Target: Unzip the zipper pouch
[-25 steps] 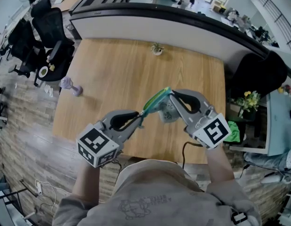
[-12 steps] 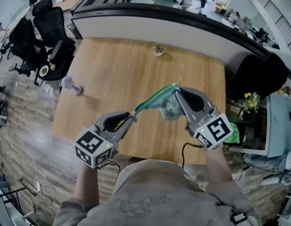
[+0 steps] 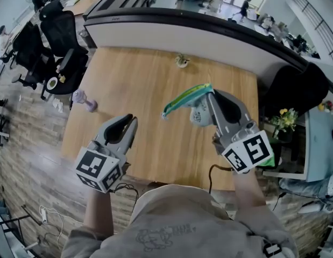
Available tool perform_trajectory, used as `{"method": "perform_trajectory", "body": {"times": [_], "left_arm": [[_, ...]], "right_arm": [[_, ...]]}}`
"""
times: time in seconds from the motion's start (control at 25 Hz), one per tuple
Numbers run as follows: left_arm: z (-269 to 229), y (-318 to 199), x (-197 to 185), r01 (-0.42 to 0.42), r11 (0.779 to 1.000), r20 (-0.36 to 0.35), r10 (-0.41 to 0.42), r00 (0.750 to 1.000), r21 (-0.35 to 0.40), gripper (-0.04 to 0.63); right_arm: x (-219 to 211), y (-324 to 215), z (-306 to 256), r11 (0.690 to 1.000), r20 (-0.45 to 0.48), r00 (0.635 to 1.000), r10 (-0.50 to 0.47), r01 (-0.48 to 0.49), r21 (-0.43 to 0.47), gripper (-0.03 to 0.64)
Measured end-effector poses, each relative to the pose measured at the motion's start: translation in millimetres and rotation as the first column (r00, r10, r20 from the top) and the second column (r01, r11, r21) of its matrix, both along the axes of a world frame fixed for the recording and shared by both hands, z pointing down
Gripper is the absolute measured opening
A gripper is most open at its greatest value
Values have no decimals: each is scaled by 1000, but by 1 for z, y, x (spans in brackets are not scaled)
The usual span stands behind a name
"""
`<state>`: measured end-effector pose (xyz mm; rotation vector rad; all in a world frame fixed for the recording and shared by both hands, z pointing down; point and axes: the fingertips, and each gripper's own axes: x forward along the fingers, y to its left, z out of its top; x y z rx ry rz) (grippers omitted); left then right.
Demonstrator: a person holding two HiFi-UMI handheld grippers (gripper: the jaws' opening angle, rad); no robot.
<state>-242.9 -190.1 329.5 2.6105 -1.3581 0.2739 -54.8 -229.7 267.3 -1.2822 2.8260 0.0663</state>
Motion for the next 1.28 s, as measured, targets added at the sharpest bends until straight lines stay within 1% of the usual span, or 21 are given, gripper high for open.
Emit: {"method": "perform_trajectory", "body": {"times": [0.08, 0.16, 0.2, 0.36, 0.44, 0.64, 0.8, 0.96, 1.12, 1.28], "left_arm": [[-19, -3, -4, 24, 997, 29, -26, 999, 72, 44], [-38, -4, -8, 51, 988, 61, -60, 996, 144, 41], [-46, -4, -10, 64, 983, 67, -76, 995, 171, 40], [-68, -3, -15, 104, 965, 50, -120, 992, 242, 27], [-73, -1, -16, 120, 958, 43, -136, 990, 261, -2], [-66, 4, -19, 136, 960, 41, -150, 988, 244, -2], [-50, 5, -23, 147, 968, 54, -161, 985, 202, -2], [-27, 9, -24, 135, 978, 79, -150, 986, 162, -2], [-12, 17, -22, 135, 982, 90, -147, 985, 135, -2], [-7, 17, -25, 136, 981, 110, -151, 982, 135, -2]], "right_arm": [[1, 2, -17, 999, 23, 1000, 17, -17, 28, 17], [0, 6, -32, 998, 37, 999, 33, -35, 55, 17], [0, 7, -39, 997, 42, 998, 41, -44, 67, 17], [1, 15, -56, 993, 67, 996, 61, -67, 93, 17], [3, 19, -58, 993, 78, 995, 62, -70, 93, 17], [7, 26, -47, 996, 73, 995, 63, -67, 52, 17], [6, 27, -25, 998, 64, 996, 61, -59, -24, 16], [0, 34, 8, 994, 15, 998, 67, -66, -89, 17], [-2, 46, 23, 992, -37, 996, 76, -79, -95, 17], [-5, 46, 24, 992, -37, 997, 74, -77, -97, 17]]}}
